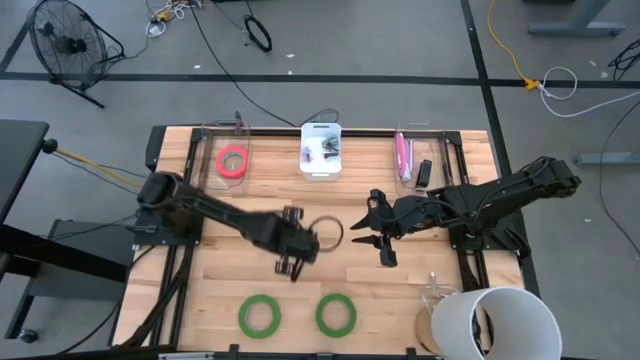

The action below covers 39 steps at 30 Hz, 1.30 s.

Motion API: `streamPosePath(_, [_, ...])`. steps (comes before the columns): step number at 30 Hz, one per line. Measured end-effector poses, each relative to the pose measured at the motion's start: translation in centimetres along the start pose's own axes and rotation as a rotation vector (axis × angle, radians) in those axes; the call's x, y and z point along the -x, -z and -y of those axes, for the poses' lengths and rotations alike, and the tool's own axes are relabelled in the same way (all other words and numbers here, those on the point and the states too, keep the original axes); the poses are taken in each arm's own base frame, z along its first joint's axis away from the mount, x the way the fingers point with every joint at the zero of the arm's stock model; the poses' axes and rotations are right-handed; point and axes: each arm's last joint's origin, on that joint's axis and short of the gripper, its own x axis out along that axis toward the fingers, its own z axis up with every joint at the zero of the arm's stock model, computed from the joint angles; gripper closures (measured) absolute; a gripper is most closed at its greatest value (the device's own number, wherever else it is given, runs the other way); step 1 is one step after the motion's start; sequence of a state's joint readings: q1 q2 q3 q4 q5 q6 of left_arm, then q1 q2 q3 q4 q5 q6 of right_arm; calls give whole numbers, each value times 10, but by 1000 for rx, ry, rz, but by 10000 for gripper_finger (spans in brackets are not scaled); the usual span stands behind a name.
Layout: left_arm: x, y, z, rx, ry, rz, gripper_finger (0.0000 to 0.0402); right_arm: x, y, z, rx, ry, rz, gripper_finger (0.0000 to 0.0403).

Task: Pick and place Stapler, Stapler remover, tape
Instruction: Put the light blue staple remover into the white bin

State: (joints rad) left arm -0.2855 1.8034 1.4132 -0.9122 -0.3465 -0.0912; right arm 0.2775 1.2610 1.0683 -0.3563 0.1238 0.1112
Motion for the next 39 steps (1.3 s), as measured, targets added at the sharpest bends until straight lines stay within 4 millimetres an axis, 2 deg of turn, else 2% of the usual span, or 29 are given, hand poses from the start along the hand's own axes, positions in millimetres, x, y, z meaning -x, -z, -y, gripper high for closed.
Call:
streamPosePath(6, [14,3,-69,90,-146,51,369,0,0,0,0,0,4,266])
streamPosePath(11, [15,11,-132,192,-208,97,369,0,0,0,2,0,3,266])
streamPosePath(18, [4,22,-221,381,-171,311,369,0,0,0,3,0,-1,266])
streamPosePath(24, [-7,45,-276,594,-221,379,369,0,0,0,7,0,-1,266])
streamPosePath(27, [-18,51,-289,670,-144,421,369,0,0,0,23,0,-4,266])
streamPosePath(30, [-31,52,-294,701,-119,419,369,0,0,0,23,0,-1,266])
streamPosePath(39, [-71,45,-290,695,-103,375,369,0,1,0,24,0,-9,266])
